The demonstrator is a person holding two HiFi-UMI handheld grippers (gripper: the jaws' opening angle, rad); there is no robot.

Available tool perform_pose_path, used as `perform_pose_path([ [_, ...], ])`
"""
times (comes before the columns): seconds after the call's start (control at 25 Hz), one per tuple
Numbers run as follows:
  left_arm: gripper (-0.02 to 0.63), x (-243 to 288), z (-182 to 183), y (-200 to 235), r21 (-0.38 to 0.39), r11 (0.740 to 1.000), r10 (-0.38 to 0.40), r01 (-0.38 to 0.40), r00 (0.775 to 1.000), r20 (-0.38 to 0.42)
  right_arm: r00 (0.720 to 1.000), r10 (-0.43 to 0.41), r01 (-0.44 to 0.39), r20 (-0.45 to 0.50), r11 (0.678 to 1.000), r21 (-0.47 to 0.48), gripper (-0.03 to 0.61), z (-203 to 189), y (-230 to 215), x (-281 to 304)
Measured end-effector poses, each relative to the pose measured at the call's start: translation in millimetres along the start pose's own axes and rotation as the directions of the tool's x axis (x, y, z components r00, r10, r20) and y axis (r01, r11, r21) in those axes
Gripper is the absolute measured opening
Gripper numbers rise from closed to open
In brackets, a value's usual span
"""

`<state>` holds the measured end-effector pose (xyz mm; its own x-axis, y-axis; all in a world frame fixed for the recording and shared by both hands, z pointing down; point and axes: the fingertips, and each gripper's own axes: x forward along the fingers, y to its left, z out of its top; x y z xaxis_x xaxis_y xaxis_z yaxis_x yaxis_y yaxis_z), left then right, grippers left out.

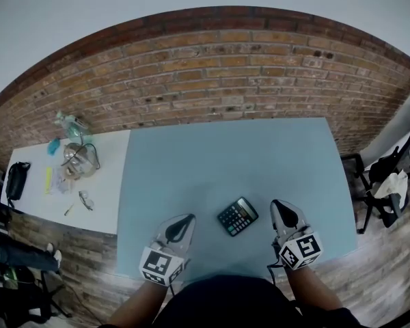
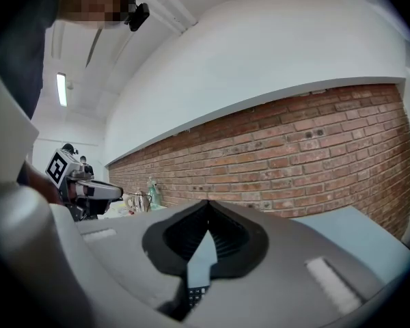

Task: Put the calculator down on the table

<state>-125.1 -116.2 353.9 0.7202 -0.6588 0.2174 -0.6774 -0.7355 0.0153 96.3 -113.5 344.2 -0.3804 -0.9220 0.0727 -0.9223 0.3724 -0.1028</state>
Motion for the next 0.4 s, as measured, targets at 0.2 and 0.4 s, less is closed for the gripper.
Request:
perform_pose_path([
  [0.2, 0.003, -2, 4, -2, -0.001, 1.0, 0.007, -0.007, 1.0, 0.012, 1.0, 0.004, -0.004, 0.004, 1.0, -0.006, 0.002, 2, 2, -3],
  [0.4, 0.003, -1, 9, -5, 0.002, 1.0, 0.002, -0.002, 1.0, 0.015, 1.0, -0.015, 0.015, -0.001, 1.0, -0.006, 0.002, -1, -2, -10],
])
